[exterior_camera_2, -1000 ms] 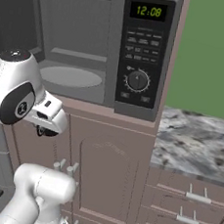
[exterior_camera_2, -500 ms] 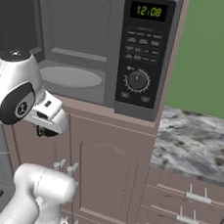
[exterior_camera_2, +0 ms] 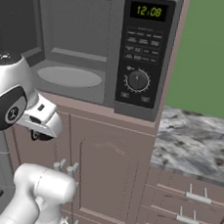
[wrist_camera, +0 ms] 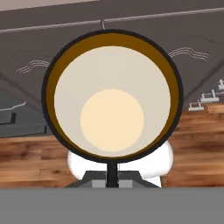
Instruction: Pick the mug from the counter and place it inside the microwave. Then close the microwave.
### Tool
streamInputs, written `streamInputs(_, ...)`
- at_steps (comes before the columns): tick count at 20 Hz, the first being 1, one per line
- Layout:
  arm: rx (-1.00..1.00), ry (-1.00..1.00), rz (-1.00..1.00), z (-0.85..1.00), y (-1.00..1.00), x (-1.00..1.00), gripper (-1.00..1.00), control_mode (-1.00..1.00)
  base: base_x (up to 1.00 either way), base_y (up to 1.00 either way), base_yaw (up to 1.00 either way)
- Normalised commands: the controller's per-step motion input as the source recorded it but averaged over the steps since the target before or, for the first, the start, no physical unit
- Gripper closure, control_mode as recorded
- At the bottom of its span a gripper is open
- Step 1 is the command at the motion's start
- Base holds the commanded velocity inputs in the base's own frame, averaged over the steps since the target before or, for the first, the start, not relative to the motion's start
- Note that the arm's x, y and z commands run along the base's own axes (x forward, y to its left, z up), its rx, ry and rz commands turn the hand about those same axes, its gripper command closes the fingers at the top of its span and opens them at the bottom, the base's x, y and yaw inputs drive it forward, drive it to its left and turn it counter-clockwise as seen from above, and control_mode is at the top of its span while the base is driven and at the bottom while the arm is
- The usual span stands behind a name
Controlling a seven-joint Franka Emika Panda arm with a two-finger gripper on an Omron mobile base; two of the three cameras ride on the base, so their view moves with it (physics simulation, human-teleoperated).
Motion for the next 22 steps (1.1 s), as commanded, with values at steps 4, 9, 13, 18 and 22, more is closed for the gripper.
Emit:
streamInputs(4,-0.06,-0.1,0.12,0.47,0.57,-0.39,1.0,-1.0,0.0,0.0,0.0)
streamInputs(9,0.0,-0.14,0.11,0.91,0.37,-0.01,1.0,-1.0,0.0,0.0,0.0)
streamInputs(13,0.0,-0.03,0.09,0.74,0.05,0.27,1.0,-1.0,0.0,0.0,0.0)
streamInputs(18,0.0,0.0,0.05,0.18,0.0,0.81,1.0,-1.0,0.0,0.0,0.0)
streamInputs(22,-0.02,0.0,0.01,0.0,0.0,0.92,1.0,-1.0,0.0,0.0,0.0)
